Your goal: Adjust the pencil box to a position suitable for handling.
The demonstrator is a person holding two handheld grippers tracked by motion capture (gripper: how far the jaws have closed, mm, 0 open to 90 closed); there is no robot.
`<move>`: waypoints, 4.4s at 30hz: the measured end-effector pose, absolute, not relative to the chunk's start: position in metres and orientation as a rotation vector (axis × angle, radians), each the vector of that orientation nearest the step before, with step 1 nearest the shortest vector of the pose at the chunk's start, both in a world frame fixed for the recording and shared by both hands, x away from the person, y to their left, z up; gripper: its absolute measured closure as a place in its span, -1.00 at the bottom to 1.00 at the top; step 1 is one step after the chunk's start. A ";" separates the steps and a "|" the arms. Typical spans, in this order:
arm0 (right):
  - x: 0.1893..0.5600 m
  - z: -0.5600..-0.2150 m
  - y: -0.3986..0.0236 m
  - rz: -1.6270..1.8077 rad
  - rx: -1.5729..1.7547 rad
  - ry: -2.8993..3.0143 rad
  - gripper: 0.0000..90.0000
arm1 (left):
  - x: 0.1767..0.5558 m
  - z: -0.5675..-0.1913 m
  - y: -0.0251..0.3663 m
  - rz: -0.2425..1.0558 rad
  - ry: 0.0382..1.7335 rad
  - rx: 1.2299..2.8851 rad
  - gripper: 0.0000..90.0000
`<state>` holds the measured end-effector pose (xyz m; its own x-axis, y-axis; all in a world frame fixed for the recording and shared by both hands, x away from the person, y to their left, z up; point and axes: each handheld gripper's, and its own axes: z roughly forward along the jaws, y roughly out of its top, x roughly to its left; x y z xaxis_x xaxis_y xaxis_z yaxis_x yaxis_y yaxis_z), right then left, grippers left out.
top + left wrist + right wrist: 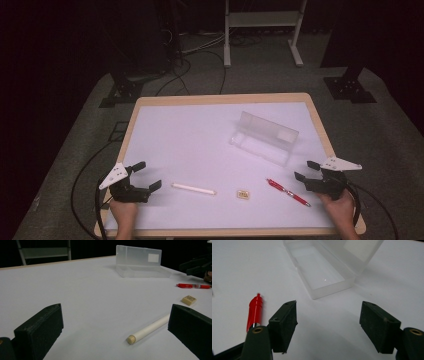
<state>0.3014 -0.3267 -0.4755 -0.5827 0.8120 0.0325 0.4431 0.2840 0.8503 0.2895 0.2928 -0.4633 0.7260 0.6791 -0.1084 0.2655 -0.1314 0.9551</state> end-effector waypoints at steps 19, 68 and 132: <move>0.338 -0.433 -0.287 1.191 0.942 2.336 -0.40 | 0.288 -0.464 0.293 0.429 0.758 1.707 -1.00; 0.411 -0.440 -0.206 0.859 0.819 2.635 0.10 | 0.286 -0.464 0.294 0.452 0.757 1.696 -1.00; 0.385 -0.416 -0.169 0.862 0.436 2.675 0.88 | 0.285 -0.464 0.295 0.458 0.764 1.677 -1.00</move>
